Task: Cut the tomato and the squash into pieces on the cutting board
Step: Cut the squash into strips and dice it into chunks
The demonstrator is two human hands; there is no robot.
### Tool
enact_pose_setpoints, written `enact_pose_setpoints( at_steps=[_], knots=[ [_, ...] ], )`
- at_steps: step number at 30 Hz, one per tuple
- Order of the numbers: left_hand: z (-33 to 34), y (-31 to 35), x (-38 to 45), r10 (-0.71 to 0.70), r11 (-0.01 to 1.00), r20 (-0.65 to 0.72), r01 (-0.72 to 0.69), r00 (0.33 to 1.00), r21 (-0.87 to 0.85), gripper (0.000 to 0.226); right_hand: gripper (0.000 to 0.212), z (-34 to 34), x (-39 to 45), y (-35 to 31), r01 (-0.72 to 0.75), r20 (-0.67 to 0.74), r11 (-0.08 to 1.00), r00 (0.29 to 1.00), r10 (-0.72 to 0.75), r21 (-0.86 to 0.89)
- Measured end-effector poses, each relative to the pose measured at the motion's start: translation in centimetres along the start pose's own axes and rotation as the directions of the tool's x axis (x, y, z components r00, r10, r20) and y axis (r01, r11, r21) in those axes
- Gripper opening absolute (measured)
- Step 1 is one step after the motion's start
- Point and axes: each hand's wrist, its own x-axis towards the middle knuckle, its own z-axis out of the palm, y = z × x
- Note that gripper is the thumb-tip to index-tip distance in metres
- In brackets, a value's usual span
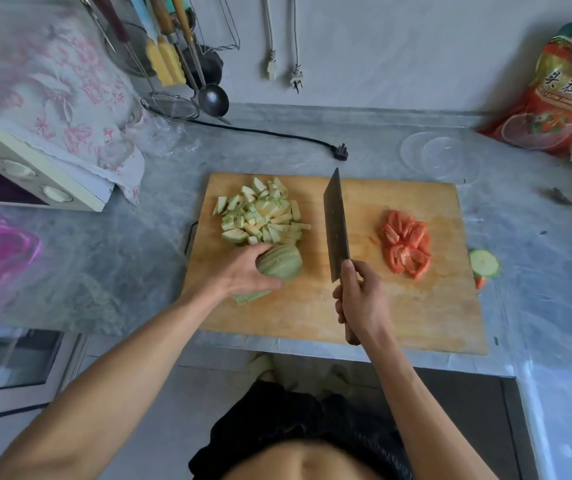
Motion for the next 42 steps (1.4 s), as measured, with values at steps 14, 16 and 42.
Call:
enact_pose_setpoints(
  at_steps=[14,16,42],
  knots=[
    [6.1,2.2,-0.3,0.153,0.957,-0.165,-0.104,0.974,0.271,0.098,0.026,-2.8,-0.6,0.9,0.018,-0.029,0.996,0.999,-0.02,-0.085],
    [7.6,2.3,0.0,0.14,0.957,-0.177,-0.087,0.974,0.278,0.095,0.026,-3.4,-1.2,1.1,0.027,-0.031,0.995,0.999,-0.031,-0.101],
    [9.0,-1.0,-2.0,0.163,0.856,-0.21,-0.033,0.964,0.516,0.105,0.025,-4.7,-6.6,5.9,0.208,0.215,0.934,0.965,-0.148,-0.291]
  ],
)
